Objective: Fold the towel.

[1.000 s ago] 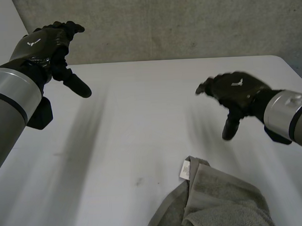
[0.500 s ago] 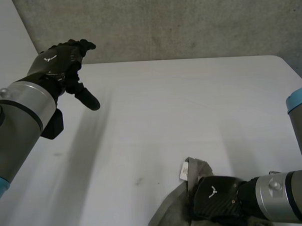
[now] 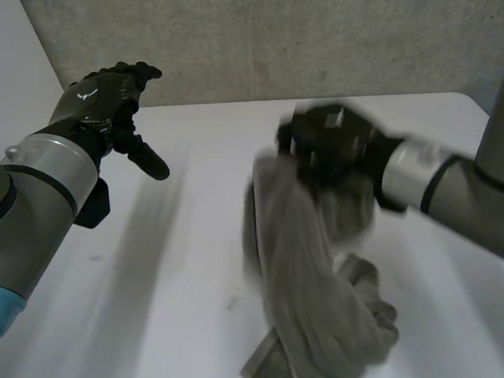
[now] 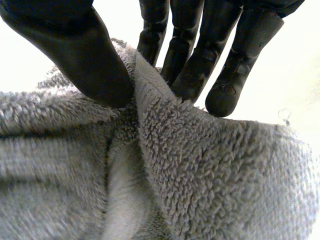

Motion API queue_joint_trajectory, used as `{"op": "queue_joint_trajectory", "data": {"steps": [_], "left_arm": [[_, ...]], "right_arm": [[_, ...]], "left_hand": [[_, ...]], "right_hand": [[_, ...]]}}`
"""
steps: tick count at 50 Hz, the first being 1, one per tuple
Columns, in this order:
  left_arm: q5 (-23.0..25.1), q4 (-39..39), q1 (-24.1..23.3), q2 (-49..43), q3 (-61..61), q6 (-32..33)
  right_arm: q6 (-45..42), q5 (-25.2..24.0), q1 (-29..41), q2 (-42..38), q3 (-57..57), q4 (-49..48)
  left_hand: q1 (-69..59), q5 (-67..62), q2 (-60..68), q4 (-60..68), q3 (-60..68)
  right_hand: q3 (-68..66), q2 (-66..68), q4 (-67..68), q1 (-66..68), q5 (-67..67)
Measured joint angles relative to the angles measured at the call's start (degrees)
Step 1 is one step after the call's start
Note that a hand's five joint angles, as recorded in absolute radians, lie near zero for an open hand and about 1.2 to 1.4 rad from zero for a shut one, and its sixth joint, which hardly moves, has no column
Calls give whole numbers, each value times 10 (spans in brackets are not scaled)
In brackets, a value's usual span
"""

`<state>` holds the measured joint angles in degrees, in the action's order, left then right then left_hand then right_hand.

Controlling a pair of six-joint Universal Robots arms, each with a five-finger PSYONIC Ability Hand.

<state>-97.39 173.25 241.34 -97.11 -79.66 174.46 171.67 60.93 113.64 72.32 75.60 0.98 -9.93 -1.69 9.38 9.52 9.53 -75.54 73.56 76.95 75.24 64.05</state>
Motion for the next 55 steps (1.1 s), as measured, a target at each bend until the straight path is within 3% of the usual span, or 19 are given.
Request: {"op": "queue_joint_trajectory", "data": {"steps": [3,7,14,20,32,47,51,55], "left_arm": [[0,3,0,0,-2,0],[1,4,0,-1,-7,-2],[11,11,0,-13,-23,-5],[42,16,-2,-52,-30,-16],[123,20,-23,-207,-2,-103],[152,22,-46,-347,95,-179],[183,20,-52,-354,98,-214],[208,17,-55,-355,98,-238]], "right_arm": [[80,63,0,16,-9,-61],[114,144,1,31,-10,-86],[106,210,-4,38,8,-77],[98,211,-8,45,35,-73],[98,190,-9,68,55,-71],[99,156,-11,168,86,-69],[97,156,-11,183,88,-67],[92,157,-13,188,87,-61]], "left_hand": [[0,0,0,0,0],[0,0,0,0,0],[0,0,0,0,0],[0,0,0,0,0],[-1,0,4,2,0],[-74,-57,80,78,78],[-181,-156,179,178,178],[-484,-461,483,481,480]], "right_hand": [[0,0,0,0,5],[0,0,0,3,5],[0,7,0,5,5],[0,9,0,6,5],[0,9,0,6,5],[0,9,0,7,5],[0,8,0,7,5],[-10,9,0,8,5]]}}
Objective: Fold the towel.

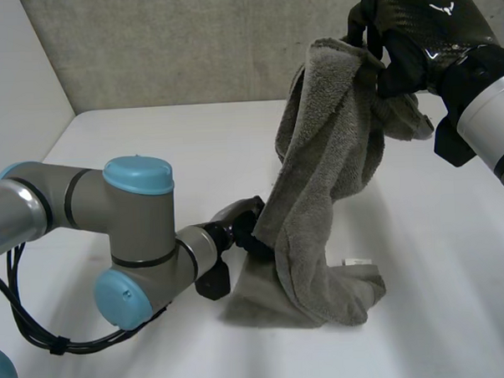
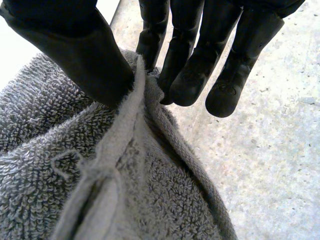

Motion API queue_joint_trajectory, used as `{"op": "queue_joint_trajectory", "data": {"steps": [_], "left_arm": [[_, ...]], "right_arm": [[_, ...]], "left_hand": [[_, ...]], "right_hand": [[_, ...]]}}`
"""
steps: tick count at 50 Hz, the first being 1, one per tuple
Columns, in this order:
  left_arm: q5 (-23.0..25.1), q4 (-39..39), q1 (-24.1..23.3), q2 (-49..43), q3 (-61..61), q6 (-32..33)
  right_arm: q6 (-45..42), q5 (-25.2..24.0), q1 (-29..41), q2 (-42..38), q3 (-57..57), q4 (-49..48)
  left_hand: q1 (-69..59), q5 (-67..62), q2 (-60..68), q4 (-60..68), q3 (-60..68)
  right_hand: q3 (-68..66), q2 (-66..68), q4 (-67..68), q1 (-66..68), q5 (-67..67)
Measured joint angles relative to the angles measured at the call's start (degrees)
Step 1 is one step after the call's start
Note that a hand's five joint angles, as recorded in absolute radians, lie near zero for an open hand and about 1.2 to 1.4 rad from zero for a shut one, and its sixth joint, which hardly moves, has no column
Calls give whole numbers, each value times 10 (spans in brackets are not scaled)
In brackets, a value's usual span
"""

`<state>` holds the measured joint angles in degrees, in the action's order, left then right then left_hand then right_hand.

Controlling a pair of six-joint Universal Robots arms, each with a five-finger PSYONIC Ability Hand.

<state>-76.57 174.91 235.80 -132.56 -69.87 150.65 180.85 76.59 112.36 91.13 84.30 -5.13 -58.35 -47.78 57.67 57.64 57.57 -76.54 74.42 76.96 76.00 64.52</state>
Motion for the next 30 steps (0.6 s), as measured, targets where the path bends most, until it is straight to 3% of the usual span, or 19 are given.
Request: {"op": "queue_joint_trajectory", "data": {"steps": [5,11,20,25,30], "left_arm": [[1,-14,2,4,4,-3],[-22,-40,23,25,30,13],[-74,-56,74,84,148,118],[-108,-55,83,109,240,172],[-135,-54,82,136,282,184]], "right_arm": [[-19,0,-9,-3,-2,5],[-54,1,-18,-29,-13,6],[-83,6,-15,-109,-75,-8],[-70,11,-14,-137,-114,-84],[-41,29,-17,-142,-113,-234]], "left_hand": [[-83,-91,99,97,97],[-97,-108,117,117,118],[-101,-111,120,120,120],[-101,-112,120,120,121],[-101,-112,120,121,121]], "right_hand": [[0,0,0,0,0],[0,0,0,0,0],[0,0,0,1,0],[0,0,0,1,0],[0,0,0,1,0]]}}
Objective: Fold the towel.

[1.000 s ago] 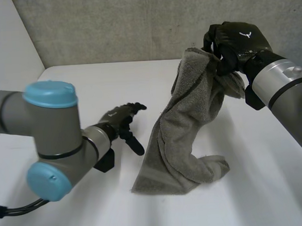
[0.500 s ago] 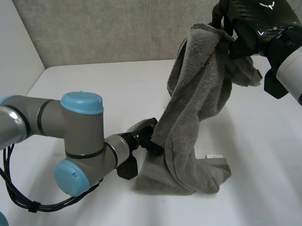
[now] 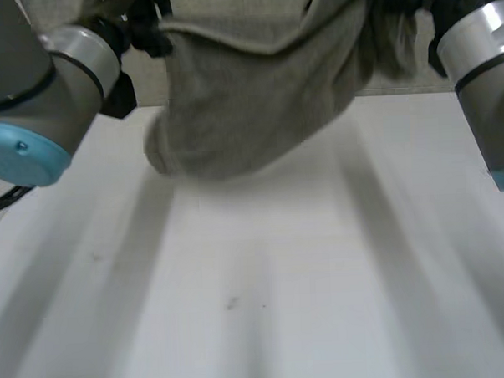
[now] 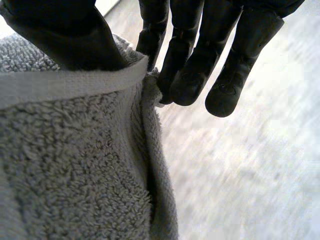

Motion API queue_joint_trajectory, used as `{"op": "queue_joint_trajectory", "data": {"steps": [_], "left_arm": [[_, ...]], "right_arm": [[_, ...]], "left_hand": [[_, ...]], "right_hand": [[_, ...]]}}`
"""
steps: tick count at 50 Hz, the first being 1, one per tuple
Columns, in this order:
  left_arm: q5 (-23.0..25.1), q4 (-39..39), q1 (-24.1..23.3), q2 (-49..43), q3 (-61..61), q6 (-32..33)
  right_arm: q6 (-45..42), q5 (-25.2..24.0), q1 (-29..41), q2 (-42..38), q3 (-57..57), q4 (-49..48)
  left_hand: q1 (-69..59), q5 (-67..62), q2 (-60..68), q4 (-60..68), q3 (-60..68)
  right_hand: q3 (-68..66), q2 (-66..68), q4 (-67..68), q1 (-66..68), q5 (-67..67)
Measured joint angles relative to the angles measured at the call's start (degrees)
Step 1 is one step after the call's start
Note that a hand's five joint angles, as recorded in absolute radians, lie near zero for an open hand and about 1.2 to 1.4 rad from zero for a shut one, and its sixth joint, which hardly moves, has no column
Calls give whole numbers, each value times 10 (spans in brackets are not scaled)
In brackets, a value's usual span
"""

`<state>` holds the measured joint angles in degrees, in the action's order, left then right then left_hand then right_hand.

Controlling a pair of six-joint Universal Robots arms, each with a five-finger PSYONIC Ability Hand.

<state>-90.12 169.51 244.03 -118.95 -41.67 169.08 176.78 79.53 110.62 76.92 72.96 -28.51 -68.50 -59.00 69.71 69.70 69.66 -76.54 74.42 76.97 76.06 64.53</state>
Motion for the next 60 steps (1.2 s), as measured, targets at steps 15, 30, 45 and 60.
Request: {"op": "queue_joint_trajectory", "data": {"steps": [15,30,45,60], "left_arm": [[-4,18,-4,25,-300,1],[8,72,-36,40,-501,2],[10,69,-37,125,-493,4],[10,67,-31,156,-489,4]], "right_arm": [[-14,-27,-3,-85,57,127],[-109,-41,-60,-117,150,303],[-188,-105,-52,4,256,230],[-317,-109,-48,11,301,241]], "left_hand": [[0,-2,0,1,1],[0,-2,1,1,1],[0,-2,1,1,1],[0,-2,1,1,1]], "right_hand": [[0,0,0,0,6],[522,-504,-522,-511,-517],[535,-510,-538,-523,-536],[535,-510,-538,-523,-536]]}}
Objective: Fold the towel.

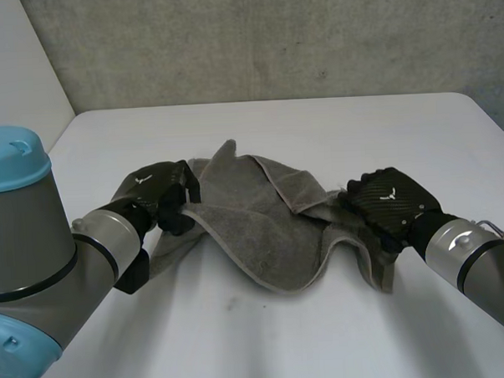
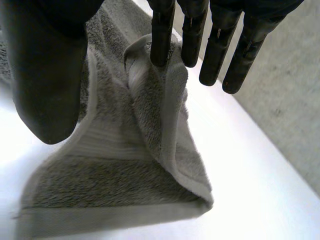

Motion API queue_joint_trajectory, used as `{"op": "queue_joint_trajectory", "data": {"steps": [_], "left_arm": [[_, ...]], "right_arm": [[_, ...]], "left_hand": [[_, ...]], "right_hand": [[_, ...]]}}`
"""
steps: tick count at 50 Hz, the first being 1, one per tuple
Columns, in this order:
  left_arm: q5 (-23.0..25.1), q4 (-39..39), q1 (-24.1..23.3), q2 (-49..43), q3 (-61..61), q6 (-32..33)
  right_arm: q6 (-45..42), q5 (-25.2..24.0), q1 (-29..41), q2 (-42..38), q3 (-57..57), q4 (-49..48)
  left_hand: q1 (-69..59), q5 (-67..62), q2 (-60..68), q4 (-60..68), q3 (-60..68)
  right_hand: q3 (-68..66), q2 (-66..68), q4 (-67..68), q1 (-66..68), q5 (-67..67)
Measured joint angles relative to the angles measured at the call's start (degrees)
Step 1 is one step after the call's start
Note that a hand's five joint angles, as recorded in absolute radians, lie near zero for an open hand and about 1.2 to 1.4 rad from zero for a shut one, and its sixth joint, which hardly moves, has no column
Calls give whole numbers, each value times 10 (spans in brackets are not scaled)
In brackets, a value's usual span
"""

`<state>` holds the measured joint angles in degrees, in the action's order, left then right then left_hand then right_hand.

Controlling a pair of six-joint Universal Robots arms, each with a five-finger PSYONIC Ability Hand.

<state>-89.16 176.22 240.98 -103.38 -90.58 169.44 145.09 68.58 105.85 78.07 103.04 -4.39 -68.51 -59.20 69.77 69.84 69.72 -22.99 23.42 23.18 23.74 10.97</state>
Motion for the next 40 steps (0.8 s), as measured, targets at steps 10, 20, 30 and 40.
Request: {"op": "queue_joint_trajectory", "data": {"steps": [10,20,30,40], "left_arm": [[0,0,5,-1,-3,-1],[0,-1,9,-1,-6,-1],[0,-1,10,-1,-10,-1],[0,-1,10,-2,-13,-1]], "right_arm": [[157,19,-7,-8,-1,11],[235,18,-9,-31,0,12],[258,13,-3,-58,6,8],[261,17,0,-111,-5,-41]], "left_hand": [[0,0,0,0,0],[0,0,0,0,0],[0,0,0,0,0],[0,0,0,0,0]], "right_hand": [[0,0,0,0,4],[27,-30,-43,-42,-40],[27,-30,-43,-42,-40],[-53,51,53,46,79]]}}
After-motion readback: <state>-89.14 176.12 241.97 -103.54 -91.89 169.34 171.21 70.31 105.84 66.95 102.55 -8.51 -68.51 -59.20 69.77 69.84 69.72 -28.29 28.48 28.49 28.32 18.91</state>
